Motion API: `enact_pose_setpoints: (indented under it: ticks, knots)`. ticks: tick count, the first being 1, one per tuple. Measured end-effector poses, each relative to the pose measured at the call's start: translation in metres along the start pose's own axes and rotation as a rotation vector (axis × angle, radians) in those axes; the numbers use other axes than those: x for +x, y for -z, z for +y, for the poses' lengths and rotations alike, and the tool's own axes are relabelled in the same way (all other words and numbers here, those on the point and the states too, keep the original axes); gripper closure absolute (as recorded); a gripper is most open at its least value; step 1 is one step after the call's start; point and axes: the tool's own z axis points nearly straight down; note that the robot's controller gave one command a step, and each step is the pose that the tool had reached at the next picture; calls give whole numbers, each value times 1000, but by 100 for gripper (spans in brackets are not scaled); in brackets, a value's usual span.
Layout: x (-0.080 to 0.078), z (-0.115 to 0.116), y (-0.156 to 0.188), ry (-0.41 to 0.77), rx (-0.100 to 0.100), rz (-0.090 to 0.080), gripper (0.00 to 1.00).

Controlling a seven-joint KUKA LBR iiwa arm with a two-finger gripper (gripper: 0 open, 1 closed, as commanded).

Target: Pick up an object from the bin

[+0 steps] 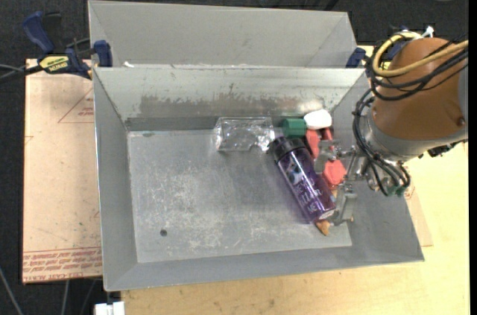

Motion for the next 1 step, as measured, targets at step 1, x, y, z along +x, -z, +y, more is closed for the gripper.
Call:
enact_pose_setpoints:
  ticks: [1]
  knots:
    - [-2,0,4,3,1,-8,0]
